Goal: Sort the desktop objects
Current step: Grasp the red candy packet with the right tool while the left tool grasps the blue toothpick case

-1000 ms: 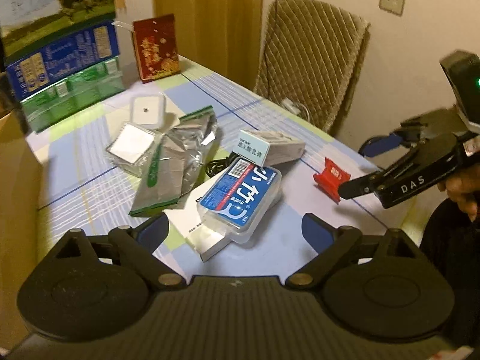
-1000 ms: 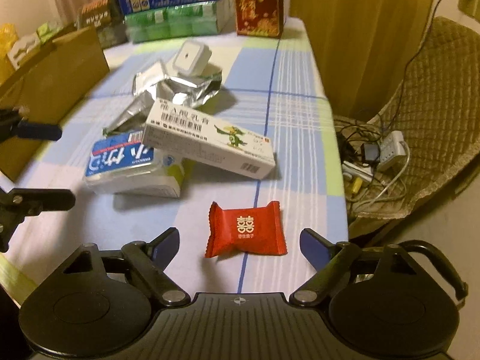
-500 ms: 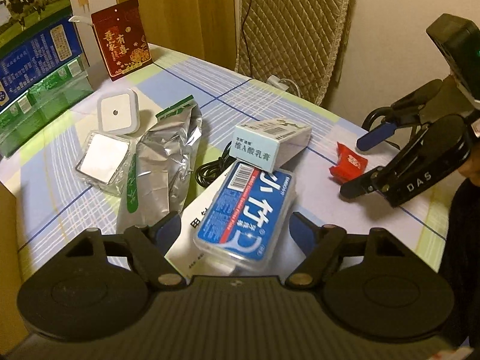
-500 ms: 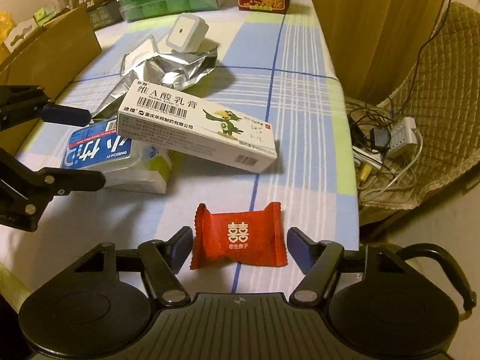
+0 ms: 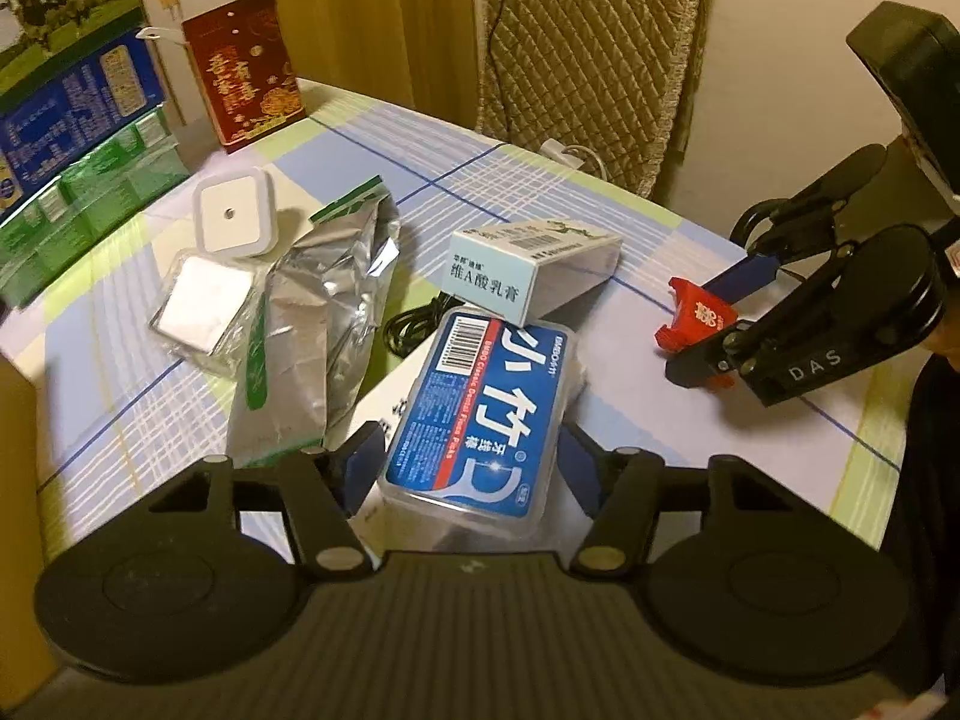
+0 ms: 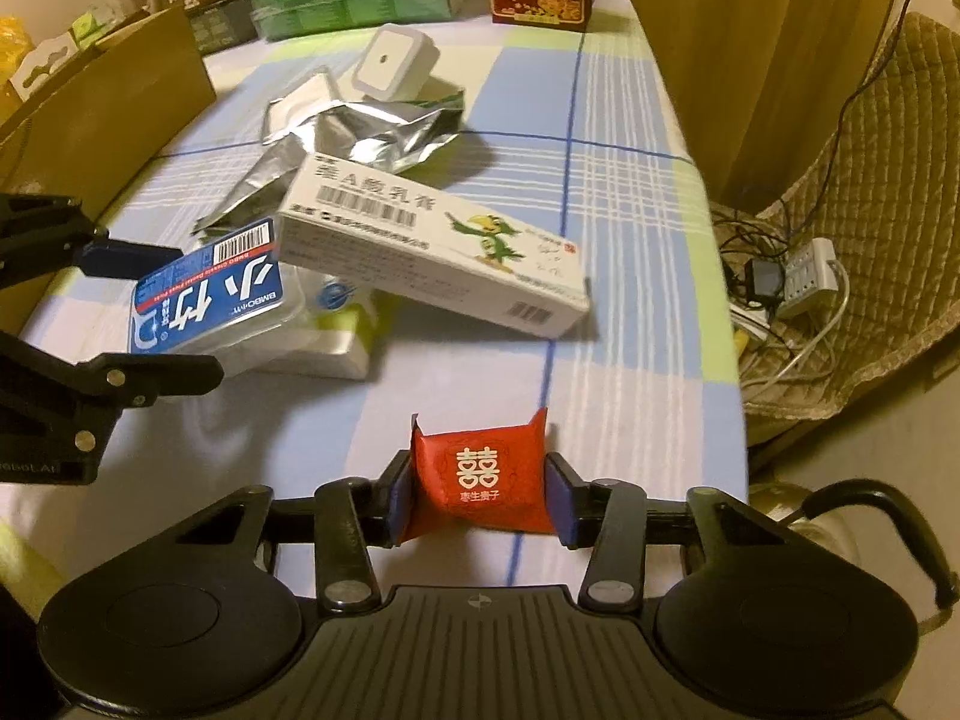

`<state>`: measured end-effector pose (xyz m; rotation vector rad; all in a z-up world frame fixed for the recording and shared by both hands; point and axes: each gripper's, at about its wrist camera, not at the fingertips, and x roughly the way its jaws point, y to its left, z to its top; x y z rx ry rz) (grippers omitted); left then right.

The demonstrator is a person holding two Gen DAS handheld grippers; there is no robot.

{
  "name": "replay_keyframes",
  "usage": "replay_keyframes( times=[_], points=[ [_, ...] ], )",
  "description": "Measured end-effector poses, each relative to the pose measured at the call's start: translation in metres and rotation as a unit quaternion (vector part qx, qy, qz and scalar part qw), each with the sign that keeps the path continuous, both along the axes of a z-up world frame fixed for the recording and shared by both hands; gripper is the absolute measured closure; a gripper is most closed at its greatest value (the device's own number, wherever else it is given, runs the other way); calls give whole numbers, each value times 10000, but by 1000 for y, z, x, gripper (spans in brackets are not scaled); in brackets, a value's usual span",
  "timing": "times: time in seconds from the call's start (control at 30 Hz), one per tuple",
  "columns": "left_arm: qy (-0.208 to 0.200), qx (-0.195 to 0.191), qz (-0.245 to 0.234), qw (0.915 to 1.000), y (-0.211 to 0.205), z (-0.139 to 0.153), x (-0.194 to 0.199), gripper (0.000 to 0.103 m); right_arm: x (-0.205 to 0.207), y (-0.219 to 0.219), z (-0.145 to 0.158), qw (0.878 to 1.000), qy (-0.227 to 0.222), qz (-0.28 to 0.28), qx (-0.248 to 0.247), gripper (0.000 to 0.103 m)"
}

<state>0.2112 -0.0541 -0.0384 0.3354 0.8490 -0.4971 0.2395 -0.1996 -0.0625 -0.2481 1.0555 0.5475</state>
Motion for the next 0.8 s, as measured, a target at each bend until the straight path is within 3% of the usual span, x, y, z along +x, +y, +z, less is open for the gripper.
replay_keyframes(
  times=[0.5,0.8],
  points=[
    [217,-484,844,9950,28,-7,-73,48,-48,23,-1,9995,67,130,275,62],
    [232,-441,622,9968,22,-20,-74,49,-52,25,0,9997,-20,164,205,59]
  ],
)
